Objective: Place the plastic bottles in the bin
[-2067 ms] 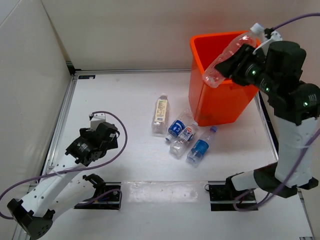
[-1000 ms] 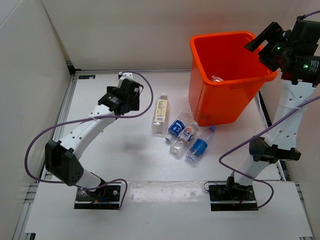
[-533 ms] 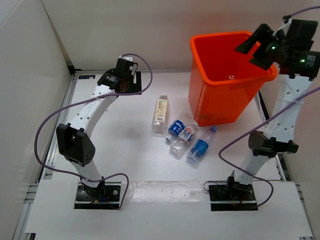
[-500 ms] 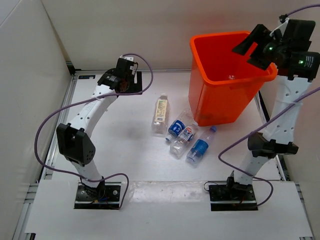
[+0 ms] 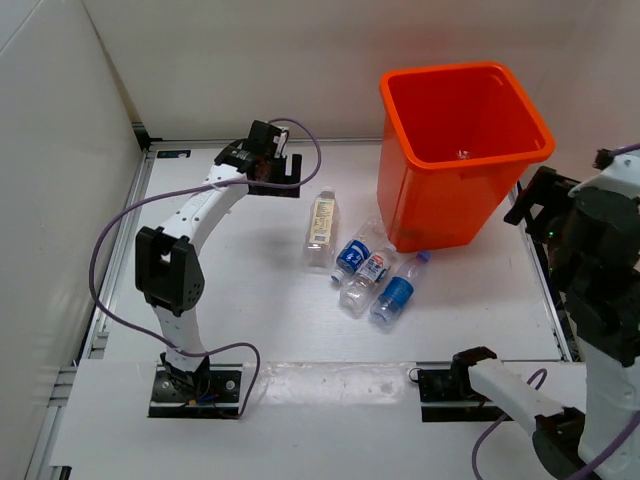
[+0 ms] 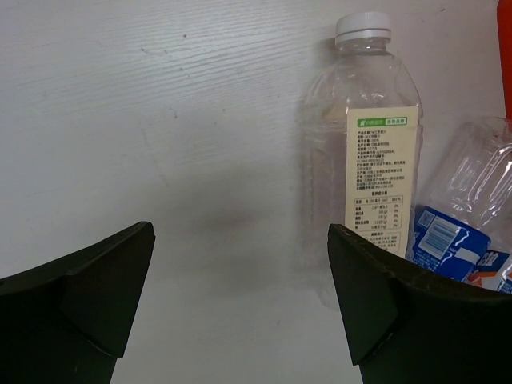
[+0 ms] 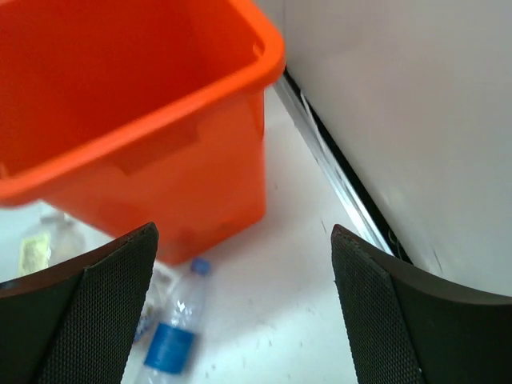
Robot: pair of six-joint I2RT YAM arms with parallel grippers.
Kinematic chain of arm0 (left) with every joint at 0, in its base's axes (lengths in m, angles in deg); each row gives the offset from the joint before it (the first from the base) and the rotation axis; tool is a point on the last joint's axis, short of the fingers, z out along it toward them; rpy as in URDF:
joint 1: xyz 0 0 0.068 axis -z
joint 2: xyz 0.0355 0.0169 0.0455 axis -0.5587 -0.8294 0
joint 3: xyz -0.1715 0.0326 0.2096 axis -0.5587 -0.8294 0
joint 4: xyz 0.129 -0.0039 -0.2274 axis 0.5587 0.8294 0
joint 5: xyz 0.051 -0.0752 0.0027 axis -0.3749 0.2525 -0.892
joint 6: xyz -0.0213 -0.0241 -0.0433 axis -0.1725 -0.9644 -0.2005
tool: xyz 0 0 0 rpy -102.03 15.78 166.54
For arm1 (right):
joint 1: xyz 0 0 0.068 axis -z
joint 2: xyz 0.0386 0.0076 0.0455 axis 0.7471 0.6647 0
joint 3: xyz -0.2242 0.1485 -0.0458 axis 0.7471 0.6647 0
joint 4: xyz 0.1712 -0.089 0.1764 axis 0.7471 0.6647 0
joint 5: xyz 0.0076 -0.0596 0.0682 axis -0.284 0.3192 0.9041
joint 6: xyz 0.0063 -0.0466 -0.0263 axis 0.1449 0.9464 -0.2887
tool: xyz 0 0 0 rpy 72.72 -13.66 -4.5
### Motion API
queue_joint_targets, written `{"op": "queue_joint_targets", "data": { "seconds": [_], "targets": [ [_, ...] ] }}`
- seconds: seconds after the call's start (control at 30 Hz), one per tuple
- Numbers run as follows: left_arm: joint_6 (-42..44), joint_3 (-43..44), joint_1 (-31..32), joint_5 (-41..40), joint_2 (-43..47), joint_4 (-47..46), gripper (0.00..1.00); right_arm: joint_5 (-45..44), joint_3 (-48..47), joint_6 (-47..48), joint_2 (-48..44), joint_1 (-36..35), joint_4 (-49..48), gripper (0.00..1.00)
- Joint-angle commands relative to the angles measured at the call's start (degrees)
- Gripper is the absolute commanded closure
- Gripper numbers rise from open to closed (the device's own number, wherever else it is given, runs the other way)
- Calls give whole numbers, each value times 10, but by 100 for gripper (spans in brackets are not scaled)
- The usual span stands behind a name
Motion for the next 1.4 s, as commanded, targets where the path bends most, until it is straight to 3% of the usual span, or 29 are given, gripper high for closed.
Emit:
{"op": "queue_joint_targets", "data": {
  "seconds": [0.0,0.07,0.27,0.5,0.87,1.1,1.2,1.23,1.27,1.37],
  "targets": [
    [-1,35,11,33,-9,-16,0,-29,5,39,29,1,-88,10],
    [6,42,18,42,-27,-19,0,-51,6,63,44,-66,-79,10],
    [24,62,53,71,-68,-29,0,-35,47,31,75,-38,-30,10],
    [39,85,94,88,-109,-37,0,-99,99,97,74,-149,-65,10],
    [14,79,84,88,-164,-13,0,-99,109,84,58,-135,-52,10],
    [5,122,72,106,-209,16,0,-97,109,86,62,-144,-60,10],
    [6,133,69,117,-222,24,7,-95,109,89,65,-147,-63,10],
    [6,137,67,116,-224,23,12,-93,110,89,65,-146,-65,10],
    [6,137,66,113,-225,23,24,-96,110,89,65,-147,-66,10],
    [-2,154,62,62,-214,34,37,-95,110,89,69,-147,-71,10]
  ]
}}
